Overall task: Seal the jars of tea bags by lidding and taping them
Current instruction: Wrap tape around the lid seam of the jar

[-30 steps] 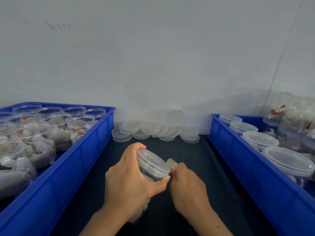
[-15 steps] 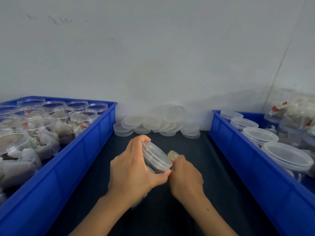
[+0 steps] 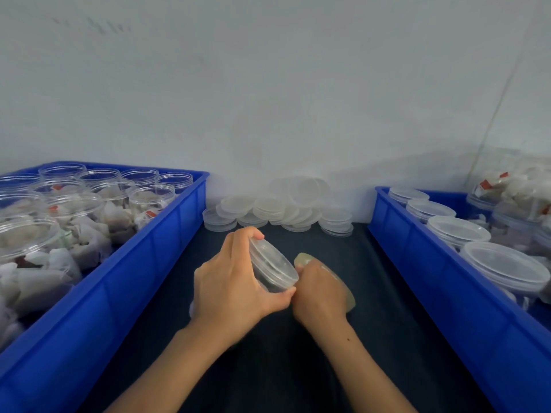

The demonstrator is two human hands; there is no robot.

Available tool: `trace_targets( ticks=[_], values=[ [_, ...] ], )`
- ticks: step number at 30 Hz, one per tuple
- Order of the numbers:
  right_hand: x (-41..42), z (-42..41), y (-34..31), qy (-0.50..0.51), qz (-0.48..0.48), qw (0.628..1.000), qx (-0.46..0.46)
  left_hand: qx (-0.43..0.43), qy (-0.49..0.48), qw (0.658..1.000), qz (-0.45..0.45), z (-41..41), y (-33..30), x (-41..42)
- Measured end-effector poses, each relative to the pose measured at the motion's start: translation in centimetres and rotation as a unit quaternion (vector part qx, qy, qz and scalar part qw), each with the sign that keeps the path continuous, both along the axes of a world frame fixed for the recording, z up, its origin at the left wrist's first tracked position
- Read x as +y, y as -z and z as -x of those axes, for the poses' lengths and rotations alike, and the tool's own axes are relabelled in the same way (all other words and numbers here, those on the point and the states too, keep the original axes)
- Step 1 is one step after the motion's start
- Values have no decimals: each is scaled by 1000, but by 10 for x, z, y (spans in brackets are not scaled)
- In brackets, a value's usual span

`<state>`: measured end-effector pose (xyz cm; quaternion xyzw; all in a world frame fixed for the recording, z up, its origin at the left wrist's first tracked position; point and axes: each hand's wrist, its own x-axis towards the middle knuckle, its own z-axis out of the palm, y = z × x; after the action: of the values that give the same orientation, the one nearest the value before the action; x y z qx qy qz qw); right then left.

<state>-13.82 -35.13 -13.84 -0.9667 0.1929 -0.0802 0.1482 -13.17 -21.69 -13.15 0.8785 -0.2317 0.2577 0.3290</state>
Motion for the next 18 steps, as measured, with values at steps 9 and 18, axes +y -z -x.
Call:
trace_targets(
  ticks=[9, 18],
  values=[
    [-2, 6, 7, -137, -180, 974, -32, 92, 4, 990, 104, -28, 5, 30],
    [-15, 15, 9, -183, -272, 942, -71, 161, 29, 978, 131, -37, 2, 29]
  ],
)
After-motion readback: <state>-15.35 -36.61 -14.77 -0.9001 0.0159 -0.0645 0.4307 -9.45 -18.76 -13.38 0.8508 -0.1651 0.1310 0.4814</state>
